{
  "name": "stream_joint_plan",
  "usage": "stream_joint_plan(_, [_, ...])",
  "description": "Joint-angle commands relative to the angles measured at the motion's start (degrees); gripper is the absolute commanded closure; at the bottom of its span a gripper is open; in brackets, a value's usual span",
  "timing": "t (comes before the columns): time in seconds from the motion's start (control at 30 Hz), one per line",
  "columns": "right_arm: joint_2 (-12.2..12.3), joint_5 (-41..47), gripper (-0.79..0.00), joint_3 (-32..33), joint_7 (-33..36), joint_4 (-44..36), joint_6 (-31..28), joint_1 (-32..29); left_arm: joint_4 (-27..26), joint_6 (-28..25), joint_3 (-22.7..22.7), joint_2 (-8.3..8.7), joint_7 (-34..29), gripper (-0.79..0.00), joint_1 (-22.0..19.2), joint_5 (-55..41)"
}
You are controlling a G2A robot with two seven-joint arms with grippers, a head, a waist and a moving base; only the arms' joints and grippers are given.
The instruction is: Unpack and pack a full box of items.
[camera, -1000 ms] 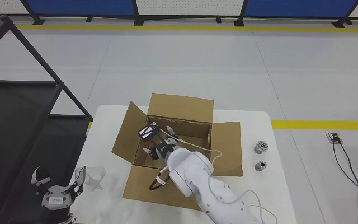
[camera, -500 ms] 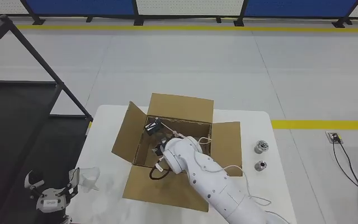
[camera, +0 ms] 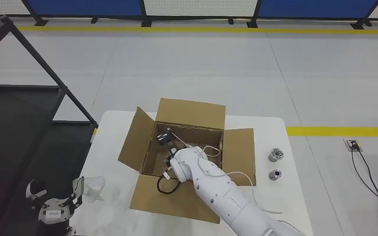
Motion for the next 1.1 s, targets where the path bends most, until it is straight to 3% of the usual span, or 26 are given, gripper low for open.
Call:
stream_joint_plan(0.0, [-1.1, 1.5, -0.785, -0.4, -1.0, 3.8, -0.9, 1.2, 0.0, 0.0, 0.0, 0.00, 0.0, -0.785, 0.0, 0.0])
stream_joint_plan(0.07, [-2.2, 2.8, -0.785, -0.8, -1.8, 7.0, -1.5, 2.2, 0.0, 0.0, 0.0, 0.00, 0.0, -0.785, 0.0, 0.0])
stream_joint_plan(0.17, [-3.9, 4.0, -0.560, -1.7, -2.0, 11.8, -2.2, 3.9, 0.0, 0.0, 0.0, 0.00, 0.0, -0.785, 0.0, 0.0])
stream_joint_plan(0.2, [-4.3, 4.2, -0.431, -1.8, -2.0, 12.6, -2.2, 4.2, 0.0, 0.0, 0.0, 0.00, 0.0, -0.785, 0.0, 0.0])
stream_joint_plan(0.3, [-5.7, 5.2, -0.360, -2.3, -2.3, 16.1, -2.9, 5.5, 0.0, 0.0, 0.0, 0.00, 0.0, -0.785, 0.0, 0.0])
stream_joint_plan(0.57, [-8.4, 7.1, -0.336, -2.3, -3.6, 23.6, -4.8, 8.0, 0.0, 0.0, 0.0, 0.00, 0.0, -0.785, 0.0, 0.0])
stream_joint_plan(0.93, [-9.4, 9.9, -0.366, -0.7, -3.3, 29.6, -6.4, 10.4, 0.0, 0.0, 0.0, 0.00, 0.0, -0.785, 0.0, 0.0])
stream_joint_plan(1.0, [-9.4, 9.6, -0.391, -0.8, -3.6, 29.9, -8.0, 10.5, 0.0, 0.0, 0.0, 0.00, 0.0, -0.785, 0.0, 0.0])
stream_joint_plan(1.03, [-9.4, 9.6, -0.465, -0.7, -3.7, 30.2, -8.5, 10.6, 0.0, 0.0, 0.0, 0.00, 0.0, -0.785, 0.0, 0.0])
stream_joint_plan(1.07, [-9.4, 9.4, -0.471, -0.7, -3.6, 30.5, -9.1, 10.7, 0.0, 0.0, 0.0, 0.00, 0.0, -0.785, 0.0, 0.0])
